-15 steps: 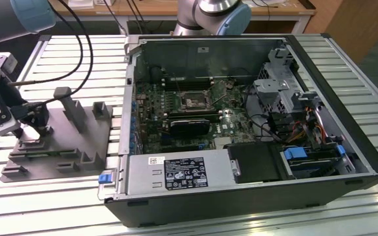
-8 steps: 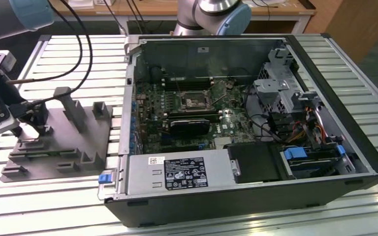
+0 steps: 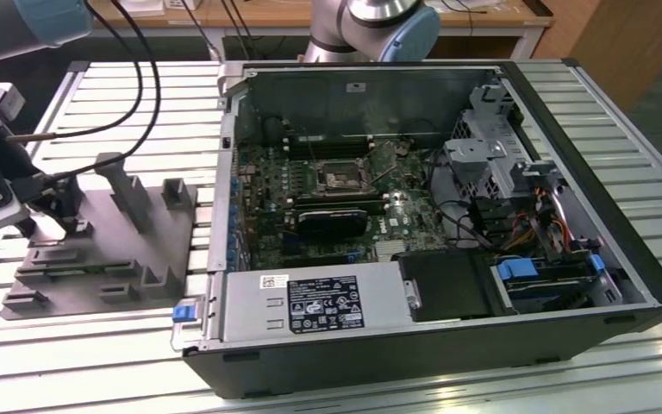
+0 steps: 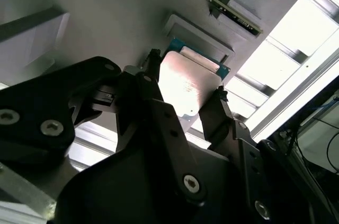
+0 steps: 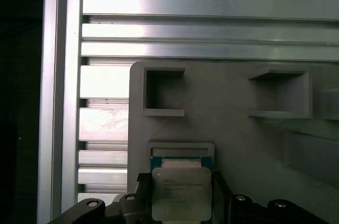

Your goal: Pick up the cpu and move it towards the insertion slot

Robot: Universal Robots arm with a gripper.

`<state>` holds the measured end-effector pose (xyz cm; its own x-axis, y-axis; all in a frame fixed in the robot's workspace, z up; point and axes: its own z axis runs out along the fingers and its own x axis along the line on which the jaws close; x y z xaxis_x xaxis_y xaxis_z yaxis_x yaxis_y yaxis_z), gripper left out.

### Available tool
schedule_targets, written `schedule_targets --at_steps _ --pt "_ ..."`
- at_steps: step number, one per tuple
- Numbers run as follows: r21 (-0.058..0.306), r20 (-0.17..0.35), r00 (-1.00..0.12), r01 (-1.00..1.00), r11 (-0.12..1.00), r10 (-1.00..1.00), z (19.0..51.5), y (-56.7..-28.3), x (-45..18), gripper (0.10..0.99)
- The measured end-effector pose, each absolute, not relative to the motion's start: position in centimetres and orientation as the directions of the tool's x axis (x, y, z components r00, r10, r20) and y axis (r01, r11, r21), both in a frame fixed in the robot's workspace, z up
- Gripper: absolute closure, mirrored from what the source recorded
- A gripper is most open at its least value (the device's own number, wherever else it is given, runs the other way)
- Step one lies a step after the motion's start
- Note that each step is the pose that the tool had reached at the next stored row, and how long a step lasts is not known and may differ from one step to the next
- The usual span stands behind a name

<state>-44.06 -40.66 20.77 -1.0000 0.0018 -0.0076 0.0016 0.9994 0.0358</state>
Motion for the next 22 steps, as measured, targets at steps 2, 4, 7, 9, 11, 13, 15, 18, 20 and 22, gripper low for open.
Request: schedule_targets --at_steps 2,4,7,9,11,13,15,18,20,22 --pt "0.036 -0.008 -1.000 0.002 0.999 0.002 20.93 -40.66 -44.06 0.541" --pt "0.036 -0.008 -1.000 0.002 0.999 0.002 21.00 -40.66 -44.05 0.541" --pt "0.036 -0.008 -1.000 0.002 0.999 0.002 21.10 -40.67 -44.06 0.541" --pt "0.036 -0.008 -1.000 0.002 0.999 0.002 21.14 -40.67 -44.06 0.541" --pt "0.036 -0.007 -1.000 0.002 0.999 0.002 21.21 -40.67 -44.06 0.541" --pt "0.036 -0.007 -1.000 0.002 0.999 0.002 21.28 -40.67 -44.06 0.541" --pt "0.036 -0.007 -1.000 0.002 0.999 0.002 21.35 -40.67 -44.06 0.541" --pt "0.036 -0.008 -1.000 0.002 0.999 0.002 21.45 -40.67 -44.06 0.541" --pt "0.036 -0.008 -1.000 0.002 0.999 0.002 21.52 -40.67 -44.06 0.541" --pt "0.036 -0.008 -1.000 0.002 0.999 0.002 21.58 -40.67 -44.06 0.541"
